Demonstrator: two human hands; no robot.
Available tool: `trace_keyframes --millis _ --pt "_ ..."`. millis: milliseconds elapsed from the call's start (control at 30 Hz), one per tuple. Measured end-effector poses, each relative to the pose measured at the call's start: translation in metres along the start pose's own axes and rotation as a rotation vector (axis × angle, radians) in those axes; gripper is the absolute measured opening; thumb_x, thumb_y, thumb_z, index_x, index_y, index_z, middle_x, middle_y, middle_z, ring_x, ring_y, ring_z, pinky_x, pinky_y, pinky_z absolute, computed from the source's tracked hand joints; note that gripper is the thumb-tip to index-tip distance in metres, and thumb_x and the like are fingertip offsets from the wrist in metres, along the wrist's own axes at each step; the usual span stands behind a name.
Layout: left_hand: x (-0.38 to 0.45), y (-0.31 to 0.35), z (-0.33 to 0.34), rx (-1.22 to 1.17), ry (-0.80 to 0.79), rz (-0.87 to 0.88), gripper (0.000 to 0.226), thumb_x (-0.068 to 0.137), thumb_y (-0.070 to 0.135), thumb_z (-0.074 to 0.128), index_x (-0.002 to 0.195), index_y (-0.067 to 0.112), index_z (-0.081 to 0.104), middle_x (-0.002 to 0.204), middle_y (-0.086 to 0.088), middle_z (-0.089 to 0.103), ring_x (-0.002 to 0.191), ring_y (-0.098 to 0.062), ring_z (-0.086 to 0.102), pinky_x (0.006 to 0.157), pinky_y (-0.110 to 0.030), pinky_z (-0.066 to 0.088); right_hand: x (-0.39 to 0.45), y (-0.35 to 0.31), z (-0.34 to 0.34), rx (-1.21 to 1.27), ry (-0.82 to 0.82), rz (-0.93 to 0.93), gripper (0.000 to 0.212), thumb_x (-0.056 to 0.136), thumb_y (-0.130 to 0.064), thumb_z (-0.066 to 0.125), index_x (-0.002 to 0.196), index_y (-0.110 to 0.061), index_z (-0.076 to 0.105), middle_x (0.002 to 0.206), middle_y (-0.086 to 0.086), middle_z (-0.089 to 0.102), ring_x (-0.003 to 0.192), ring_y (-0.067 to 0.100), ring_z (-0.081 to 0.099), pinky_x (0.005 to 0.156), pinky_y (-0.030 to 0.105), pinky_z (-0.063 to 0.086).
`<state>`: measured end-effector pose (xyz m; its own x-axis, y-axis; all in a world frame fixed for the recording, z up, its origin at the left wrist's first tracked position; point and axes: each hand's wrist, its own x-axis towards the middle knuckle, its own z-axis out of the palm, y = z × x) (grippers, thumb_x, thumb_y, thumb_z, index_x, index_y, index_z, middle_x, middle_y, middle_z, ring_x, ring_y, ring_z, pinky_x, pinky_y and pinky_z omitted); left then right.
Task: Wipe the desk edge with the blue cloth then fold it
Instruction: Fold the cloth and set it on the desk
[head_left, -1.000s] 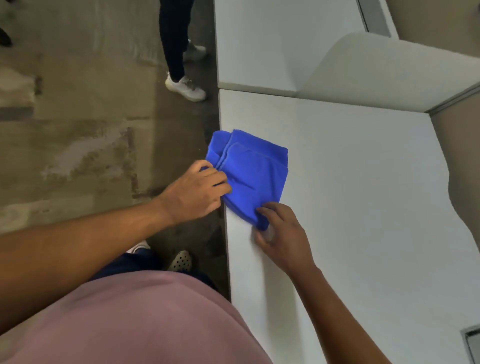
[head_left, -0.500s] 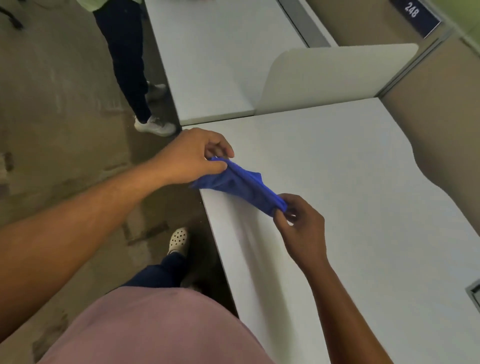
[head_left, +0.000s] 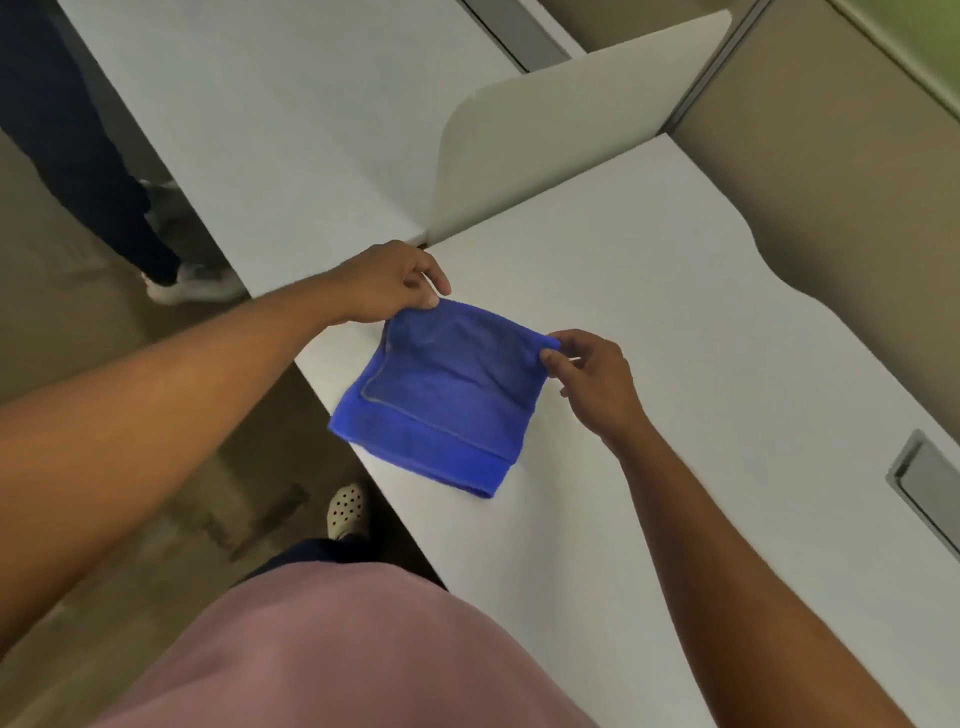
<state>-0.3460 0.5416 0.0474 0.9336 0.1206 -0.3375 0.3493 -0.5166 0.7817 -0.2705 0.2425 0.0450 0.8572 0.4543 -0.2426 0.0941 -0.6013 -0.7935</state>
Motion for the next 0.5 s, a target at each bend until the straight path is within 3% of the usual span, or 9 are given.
trace_keyframes --millis 100,133,233,400,500 --pt "0.011 -0.007 0.009 -0.012 0.116 0.044 0.018 0.101 0.013 0.069 0.112 0.023 0.078 0.105 -0.001 0.08 0.107 -0.016 0.073 0.099 -0.033 0.055 0.01 -0.001 0.005 -0.056 0.057 -0.009 0.017 0.104 -0.02 0.064 0.116 -0.019 0.075 0.104 -0.011 0.072 0.088 0.014 0.069 0.077 0.02 0.05" --pt "0.044 -0.007 -0.014 -0.017 0.075 0.082 0.018 0.101 0.013 0.068 0.113 0.022 0.078 0.108 -0.002 0.081 0.108 -0.016 0.073 0.1 -0.034 0.056 0.038 -0.01 0.011 -0.053 0.15 0.042 0.016 0.104 -0.021 0.063 0.115 -0.021 0.075 0.103 -0.012 0.072 0.08 0.011 0.069 0.072 0.016 0.049" --pt "0.07 -0.001 -0.028 0.025 0.07 0.165 0.017 0.102 0.015 0.067 0.114 0.02 0.078 0.109 0.0 0.08 0.106 -0.015 0.074 0.101 -0.036 0.057 0.048 -0.022 0.013 0.003 0.258 0.098 0.016 0.104 -0.021 0.061 0.114 -0.021 0.074 0.104 -0.007 0.075 0.061 0.01 0.07 0.063 0.018 0.051" --pt "0.067 0.006 -0.026 0.038 0.112 0.322 0.012 0.101 0.018 0.071 0.108 0.026 0.077 0.101 0.013 0.077 0.1 -0.006 0.072 0.085 -0.015 0.052 0.031 -0.018 0.012 0.106 0.307 0.037 0.021 0.105 -0.016 0.059 0.108 -0.032 0.073 0.101 -0.01 0.078 0.079 0.014 0.077 0.063 0.022 0.059" --pt "0.055 0.002 -0.031 0.128 0.057 0.376 0.014 0.102 0.018 0.07 0.104 0.031 0.076 0.098 0.021 0.075 0.095 -0.005 0.071 0.082 -0.022 0.054 0.016 -0.013 0.017 0.12 0.301 0.036 0.023 0.103 -0.014 0.061 0.113 -0.029 0.076 0.109 -0.011 0.08 0.092 0.013 0.078 0.077 0.027 0.062"
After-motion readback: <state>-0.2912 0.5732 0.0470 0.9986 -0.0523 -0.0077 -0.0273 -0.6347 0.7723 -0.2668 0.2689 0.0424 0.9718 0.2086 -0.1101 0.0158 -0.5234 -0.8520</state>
